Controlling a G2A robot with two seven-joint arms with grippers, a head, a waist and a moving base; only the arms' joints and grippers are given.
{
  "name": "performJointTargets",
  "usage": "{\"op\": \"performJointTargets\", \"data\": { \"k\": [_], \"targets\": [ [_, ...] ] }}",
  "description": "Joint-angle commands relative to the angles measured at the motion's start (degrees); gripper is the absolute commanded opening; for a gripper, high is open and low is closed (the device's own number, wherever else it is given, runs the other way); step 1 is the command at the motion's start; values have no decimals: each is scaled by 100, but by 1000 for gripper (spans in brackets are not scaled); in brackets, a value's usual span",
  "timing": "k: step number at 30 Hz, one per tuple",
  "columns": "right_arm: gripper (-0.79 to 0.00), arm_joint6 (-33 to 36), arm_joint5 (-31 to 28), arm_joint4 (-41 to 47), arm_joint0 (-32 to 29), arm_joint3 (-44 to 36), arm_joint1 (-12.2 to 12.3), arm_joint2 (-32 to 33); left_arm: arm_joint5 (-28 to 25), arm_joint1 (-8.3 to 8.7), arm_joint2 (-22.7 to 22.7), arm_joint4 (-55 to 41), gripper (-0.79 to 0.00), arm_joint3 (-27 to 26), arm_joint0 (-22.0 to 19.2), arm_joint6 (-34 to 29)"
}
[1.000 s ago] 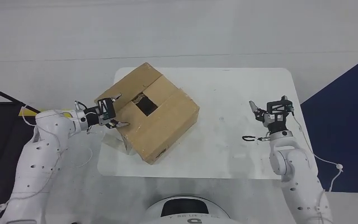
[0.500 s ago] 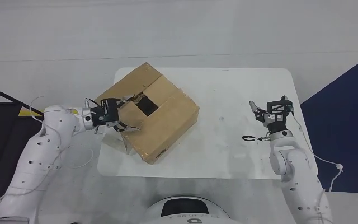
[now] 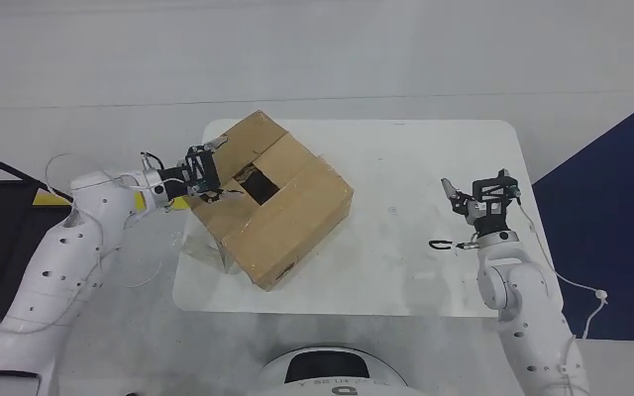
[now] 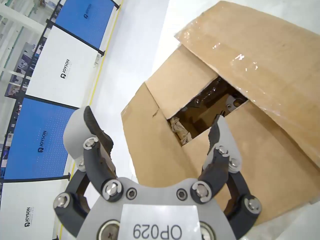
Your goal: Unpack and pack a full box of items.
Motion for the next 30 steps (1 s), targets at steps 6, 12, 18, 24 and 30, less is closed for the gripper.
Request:
{"op": "performJointTargets", "data": {
  "k": [6,12,18,24,30],
  "targets": [
    [0,0,0,0,0,0,0,0,243,-213,890,339,0,496,-387,-27],
    [0,0,0,0,0,0,0,0,-1122,-301,1033,-609,0,818,-846,367],
    [0,0,0,0,0,0,0,0,-1529,-338,1251,-1587,0,680,-1158,-300],
    [0,0,0,0,0,0,0,0,-1529,-466,1771,-2329,0,351,-1179,-1077],
    [0,-338,-129,423,-114,40,-13,160,-1529,-544,2169,-2672,0,8,-1205,-1501]
  ]
}}
